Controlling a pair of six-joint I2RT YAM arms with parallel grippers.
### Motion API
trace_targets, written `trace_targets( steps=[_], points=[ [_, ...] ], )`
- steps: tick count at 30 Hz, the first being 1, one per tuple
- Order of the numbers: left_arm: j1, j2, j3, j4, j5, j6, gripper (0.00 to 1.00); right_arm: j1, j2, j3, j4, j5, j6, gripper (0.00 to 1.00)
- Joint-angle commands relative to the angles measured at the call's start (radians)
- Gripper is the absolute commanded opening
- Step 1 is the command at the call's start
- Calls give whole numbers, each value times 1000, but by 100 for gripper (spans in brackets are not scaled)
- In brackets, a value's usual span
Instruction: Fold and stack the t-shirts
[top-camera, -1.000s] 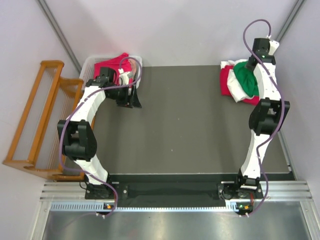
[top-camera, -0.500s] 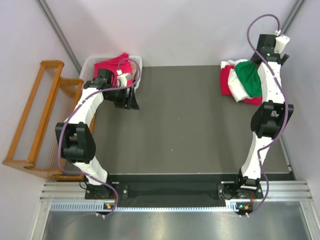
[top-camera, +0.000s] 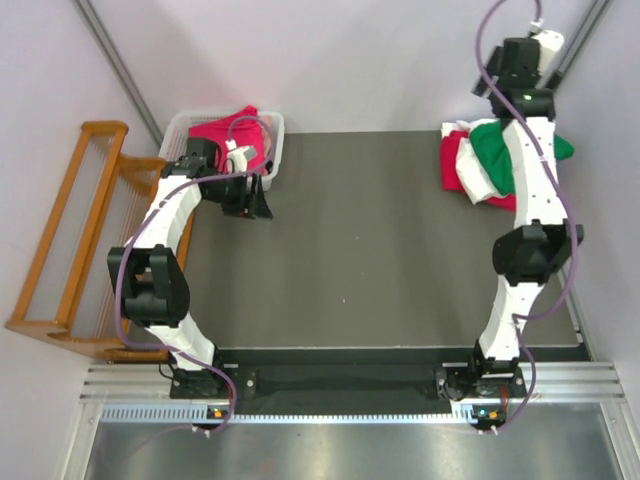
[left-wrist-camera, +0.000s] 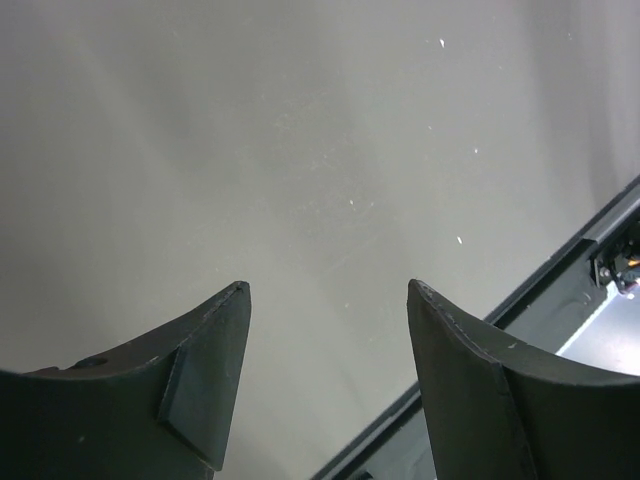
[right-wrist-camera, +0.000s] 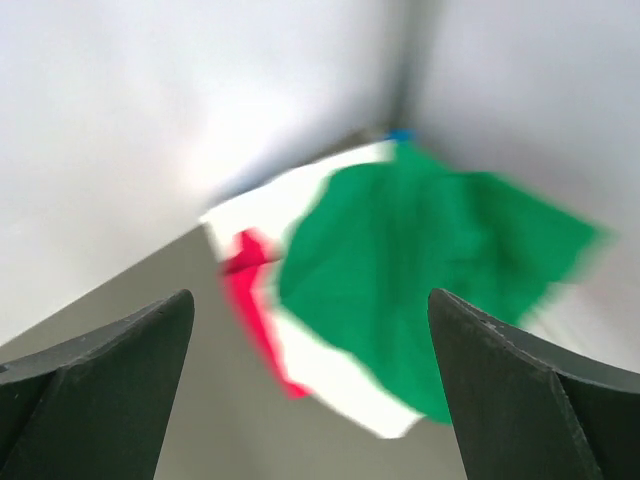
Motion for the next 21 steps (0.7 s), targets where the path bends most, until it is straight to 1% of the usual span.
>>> trace_targets(
  steps=[1,3,4,6,8,10,12,16,18,21],
  points=[
    [5,-8,63,-65,17,8,68,38,105,19,-108,-196,31,100],
    [5,-2,93,-91,11,7,68,34,85,-69,-42,-196,56,100],
    [5,9,107,-105,10,8,68,26,76,-146,-22,-199,63,100],
    [5,20,147,-148,5,10,67,14,61,-197,13,-187,96,100],
    [5,32,164,-166,2,7,67,-46,39,-256,37,-181,117,100],
    [5,34,169,-171,-18,0,66,-51,-11,-328,114,-192,105,100],
    [4,34,163,-163,-25,-16,66,-51,-36,-343,137,-230,71,100],
    [2,40,143,-139,-35,-39,65,-51,-57,-327,143,-270,59,100],
    [2,44,144,-145,-50,-29,65,-51,-76,-329,139,-239,73,100],
    [2,51,140,-154,-55,-16,64,-57,-97,-338,142,-238,65,100]
  ],
)
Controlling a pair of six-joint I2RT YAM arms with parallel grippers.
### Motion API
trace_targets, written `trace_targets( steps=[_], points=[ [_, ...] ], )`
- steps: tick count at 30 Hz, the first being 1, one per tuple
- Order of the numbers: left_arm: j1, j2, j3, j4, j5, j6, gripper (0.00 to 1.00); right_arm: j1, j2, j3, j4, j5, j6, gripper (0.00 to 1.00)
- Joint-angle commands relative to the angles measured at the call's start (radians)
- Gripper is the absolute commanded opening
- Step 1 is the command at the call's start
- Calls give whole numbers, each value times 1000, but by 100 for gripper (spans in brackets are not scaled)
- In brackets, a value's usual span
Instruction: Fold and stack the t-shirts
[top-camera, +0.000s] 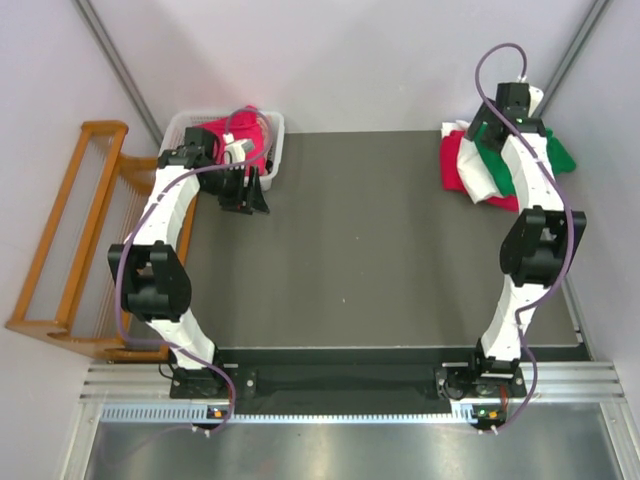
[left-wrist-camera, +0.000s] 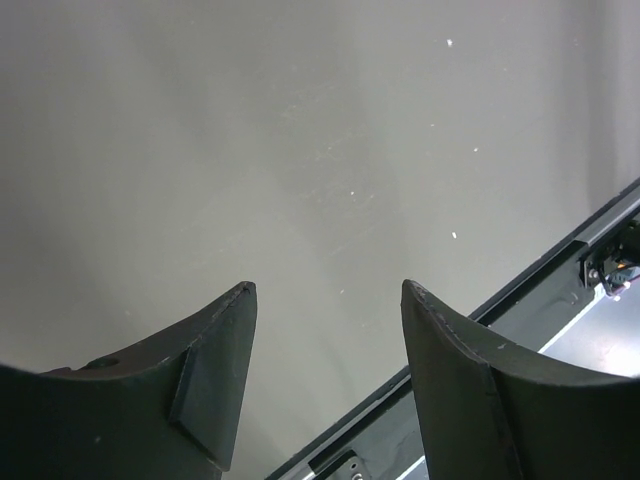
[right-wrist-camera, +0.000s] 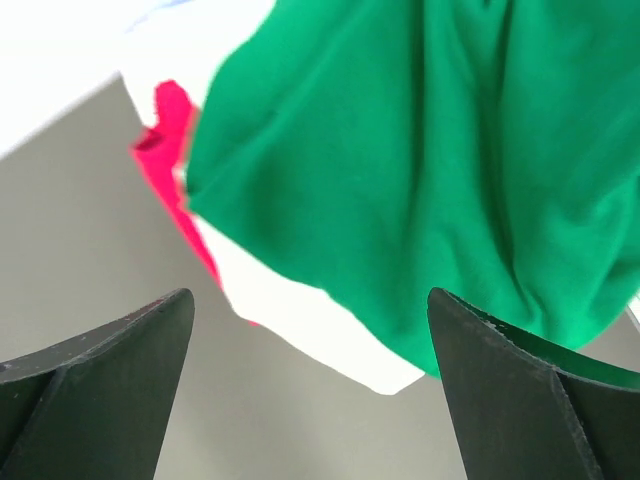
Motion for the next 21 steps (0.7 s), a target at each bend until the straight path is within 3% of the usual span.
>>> trace_targets(
  steps=[1,9,16,21],
  points=[
    [2,13,3,-22,-13,5,64,3,-114,21,58,3,-14,100],
    [4,6,-21,-22,-21,25,64,-10,-114,25,58,69,-26,100],
    [2,-1,-24,-29,-28,36,63,-128,-28,103,-7,58,17,100],
    [2,12,-10,-38,-31,33,63,-163,-74,59,8,134,17,100]
  ],
)
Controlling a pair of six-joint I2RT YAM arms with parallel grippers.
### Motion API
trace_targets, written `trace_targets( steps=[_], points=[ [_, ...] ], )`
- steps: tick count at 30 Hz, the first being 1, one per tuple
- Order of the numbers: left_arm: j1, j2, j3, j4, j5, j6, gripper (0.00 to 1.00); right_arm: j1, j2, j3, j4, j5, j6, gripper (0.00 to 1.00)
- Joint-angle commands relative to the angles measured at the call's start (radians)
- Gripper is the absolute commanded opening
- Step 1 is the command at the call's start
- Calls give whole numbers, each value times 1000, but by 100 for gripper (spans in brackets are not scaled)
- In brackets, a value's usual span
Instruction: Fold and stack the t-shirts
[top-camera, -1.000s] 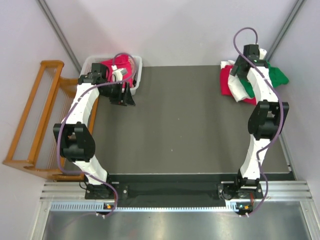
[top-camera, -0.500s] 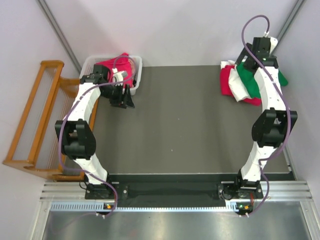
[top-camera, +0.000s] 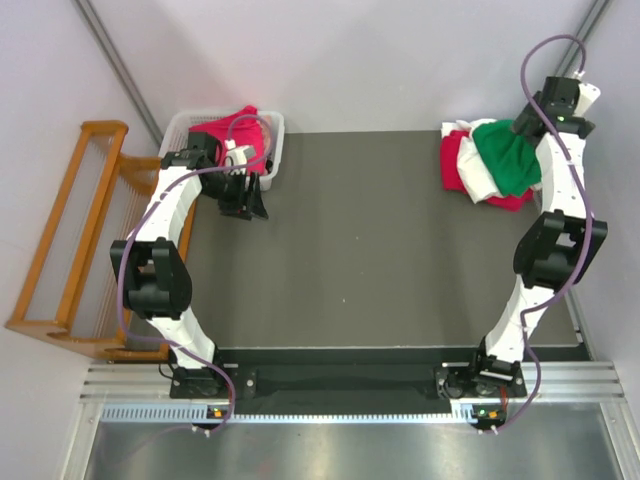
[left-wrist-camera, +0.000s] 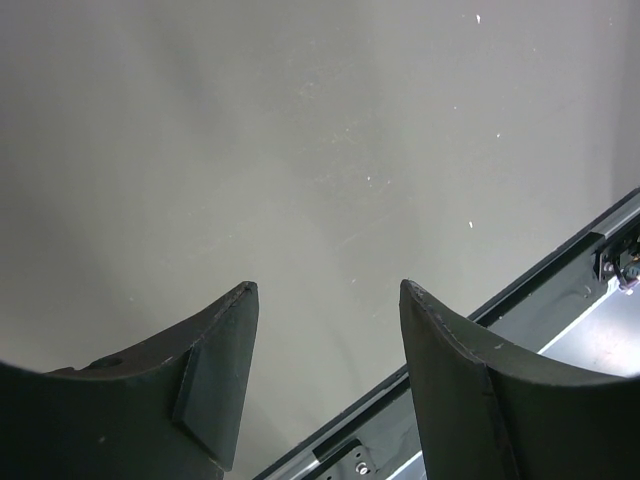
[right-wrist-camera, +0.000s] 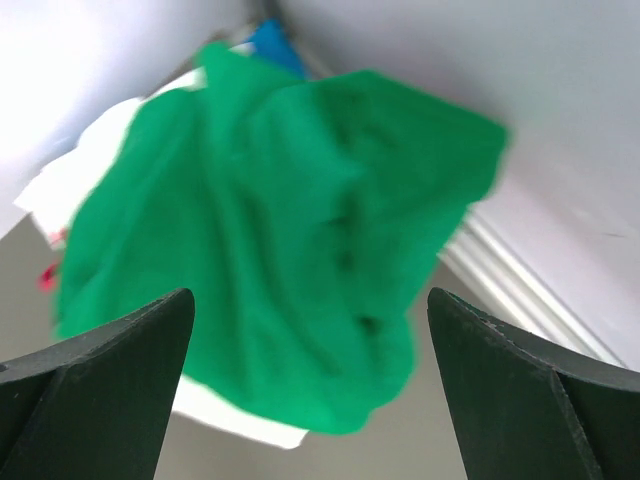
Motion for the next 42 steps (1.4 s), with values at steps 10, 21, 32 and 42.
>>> trace_targets(
  steps=[10,21,32,42],
  points=[
    [4,-8,19,-30,-2,17,63,3,-79,-15,0,94,26,100],
    [4,1,37,-45,-31,11,63,41,-168,-53,67,-23,29,100],
    [4,-6,42,-60,-51,2,62,55,9,88,31,-185,1,100],
    [4,6,34,-73,-74,17,62,12,115,123,-3,-200,12,100]
  ],
)
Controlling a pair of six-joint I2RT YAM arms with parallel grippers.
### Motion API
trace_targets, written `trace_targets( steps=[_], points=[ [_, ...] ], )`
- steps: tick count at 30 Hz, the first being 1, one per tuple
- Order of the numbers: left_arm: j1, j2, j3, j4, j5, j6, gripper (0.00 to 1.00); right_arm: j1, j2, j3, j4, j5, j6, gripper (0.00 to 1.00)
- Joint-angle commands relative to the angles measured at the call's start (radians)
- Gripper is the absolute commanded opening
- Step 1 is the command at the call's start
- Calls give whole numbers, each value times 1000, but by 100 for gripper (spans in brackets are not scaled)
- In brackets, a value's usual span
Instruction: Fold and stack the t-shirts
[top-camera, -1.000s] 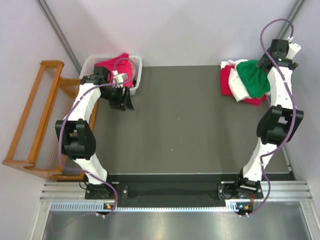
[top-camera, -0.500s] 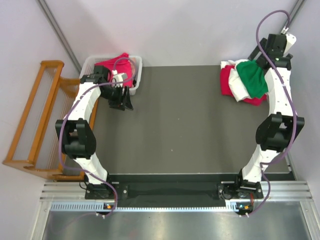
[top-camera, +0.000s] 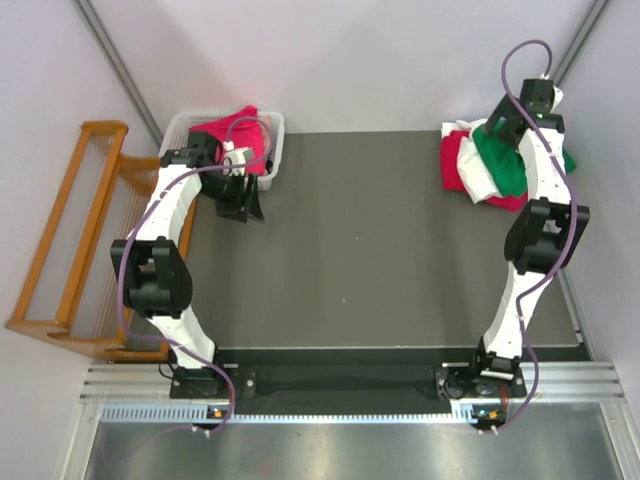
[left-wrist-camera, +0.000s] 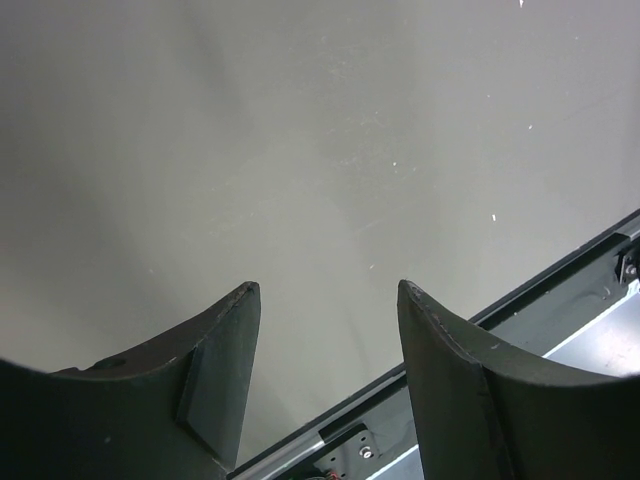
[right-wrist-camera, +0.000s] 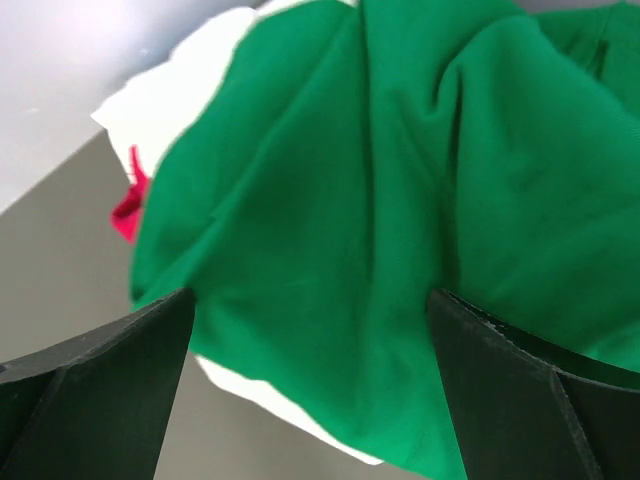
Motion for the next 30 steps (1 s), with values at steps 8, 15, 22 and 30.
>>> trace_targets(
  steps=[8,15,22,30],
  points=[
    [4,18,0,-20,-4,16,61,-24,-150,-125,56,108,-15,100],
    [4,7,-23,-14,-5,26,61,-30,-239,-161,64,185,-12,100],
    [4,-7,-26,-11,-4,32,61,-97,-210,-161,12,195,39,100],
    [4,-17,-17,-29,-19,44,61,-110,-132,-157,-32,175,89,100]
  ],
)
